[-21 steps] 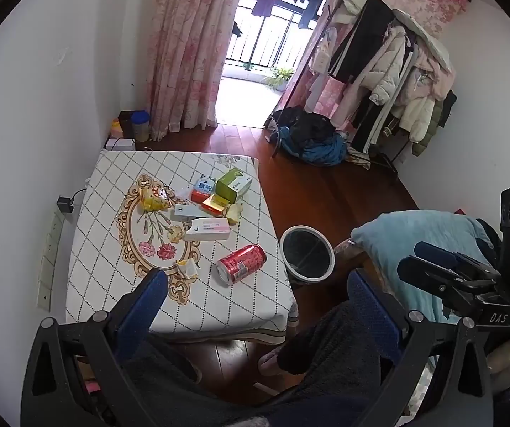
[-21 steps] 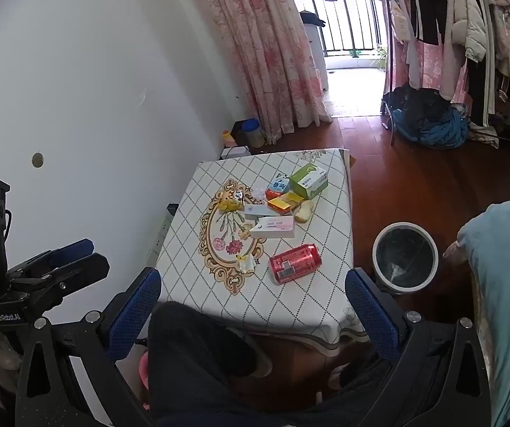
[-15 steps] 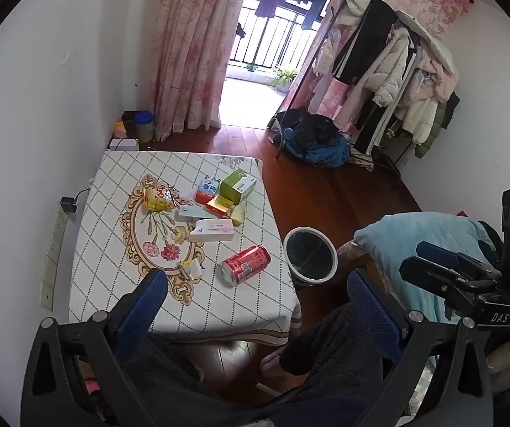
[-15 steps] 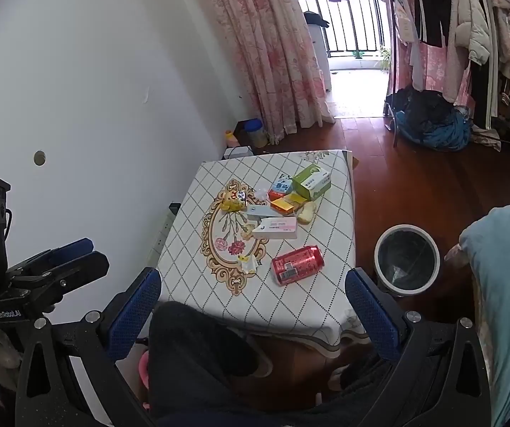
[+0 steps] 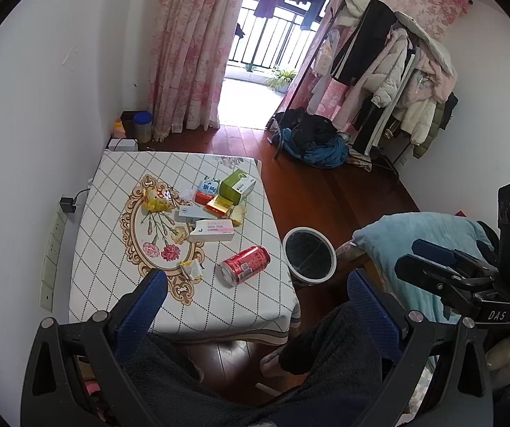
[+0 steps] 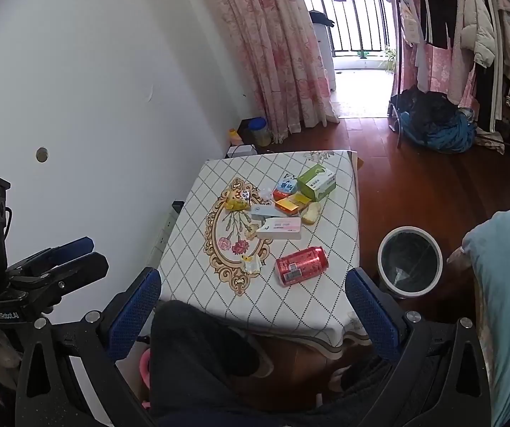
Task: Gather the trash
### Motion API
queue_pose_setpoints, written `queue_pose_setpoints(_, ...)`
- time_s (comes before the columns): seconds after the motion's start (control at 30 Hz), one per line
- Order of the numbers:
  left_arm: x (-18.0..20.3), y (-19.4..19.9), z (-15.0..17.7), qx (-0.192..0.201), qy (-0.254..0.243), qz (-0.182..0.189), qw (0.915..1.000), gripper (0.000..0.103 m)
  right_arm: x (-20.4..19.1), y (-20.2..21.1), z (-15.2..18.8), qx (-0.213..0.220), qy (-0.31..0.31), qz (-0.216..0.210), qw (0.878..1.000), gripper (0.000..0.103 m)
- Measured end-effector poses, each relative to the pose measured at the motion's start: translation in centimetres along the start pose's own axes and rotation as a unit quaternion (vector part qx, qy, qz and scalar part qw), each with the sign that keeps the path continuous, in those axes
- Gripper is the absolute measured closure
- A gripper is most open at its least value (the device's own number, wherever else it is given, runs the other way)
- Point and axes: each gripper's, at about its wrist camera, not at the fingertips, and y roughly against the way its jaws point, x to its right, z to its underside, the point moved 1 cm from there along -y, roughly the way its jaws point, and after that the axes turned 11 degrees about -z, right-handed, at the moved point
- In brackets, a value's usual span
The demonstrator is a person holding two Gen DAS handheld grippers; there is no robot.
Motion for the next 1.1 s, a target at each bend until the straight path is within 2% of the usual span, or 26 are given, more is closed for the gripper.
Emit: queue_pose_setpoints(1.1,1.3,0.2,-0.1,0.003,-0.003,0.005,1.0000,0.000,-0.2,0.1,0.0,0.007,0.005,0.002,1.000,0.000)
